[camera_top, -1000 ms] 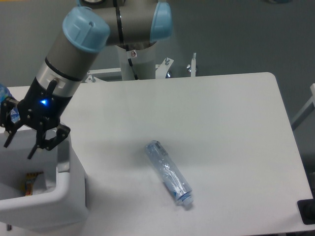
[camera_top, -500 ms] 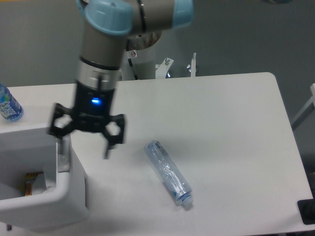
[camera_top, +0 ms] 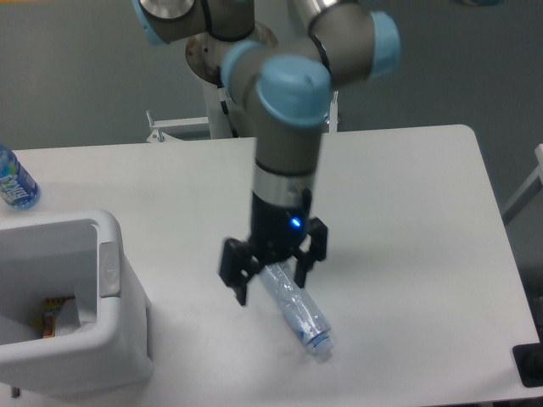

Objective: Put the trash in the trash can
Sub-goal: 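Move the open gripper back over the clear plastic bottle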

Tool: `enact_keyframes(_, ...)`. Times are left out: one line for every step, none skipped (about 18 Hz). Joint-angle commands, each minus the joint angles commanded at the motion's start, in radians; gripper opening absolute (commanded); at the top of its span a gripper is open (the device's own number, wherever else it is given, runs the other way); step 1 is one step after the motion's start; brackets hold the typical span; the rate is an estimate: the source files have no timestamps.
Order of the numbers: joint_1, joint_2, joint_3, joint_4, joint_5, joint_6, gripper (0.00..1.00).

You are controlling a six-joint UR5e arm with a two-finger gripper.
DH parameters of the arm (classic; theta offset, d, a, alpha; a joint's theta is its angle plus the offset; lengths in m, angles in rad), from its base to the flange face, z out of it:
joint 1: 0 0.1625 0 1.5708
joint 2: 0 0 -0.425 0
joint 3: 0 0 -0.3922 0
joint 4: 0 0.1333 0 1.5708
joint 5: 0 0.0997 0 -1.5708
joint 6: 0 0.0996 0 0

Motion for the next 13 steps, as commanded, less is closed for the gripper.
enact_keyframes(0.002,-0.015,0.005,0.002,0.002,0.000,1.00)
enact_keyframes(0.003,-0.038,0.014,0.002,0.002,0.000,1.00)
enact_keyframes(0.005,-0.063,0.026,0.002,0.003,0.000,1.00)
enact_keyframes(0.008,-0.086,0.037,0.002,0.003,0.000,1.00)
enact_keyframes(0.009,-0.103,0.043,0.003,0.011,0.002,1.00)
enact_keyframes(0.009,-0.115,0.043,0.005,0.018,0.005,1.00)
enact_keyframes(0.009,-0.129,0.043,0.005,0.021,0.008,1.00)
enact_keyframes(0.009,-0.138,0.044,0.006,0.021,0.009,1.00)
enact_keyframes(0.009,-0.155,0.054,0.008,0.023,0.008,1.00)
enact_keyframes(0.011,-0.172,0.066,0.006,0.026,0.005,1.00)
enact_keyframes(0.011,-0.186,0.071,0.006,0.031,0.005,1.00)
enact_keyframes(0.009,-0.196,0.071,0.008,0.037,0.006,1.00)
enact_keyframes(0.011,-0.204,0.071,0.008,0.052,0.009,1.00)
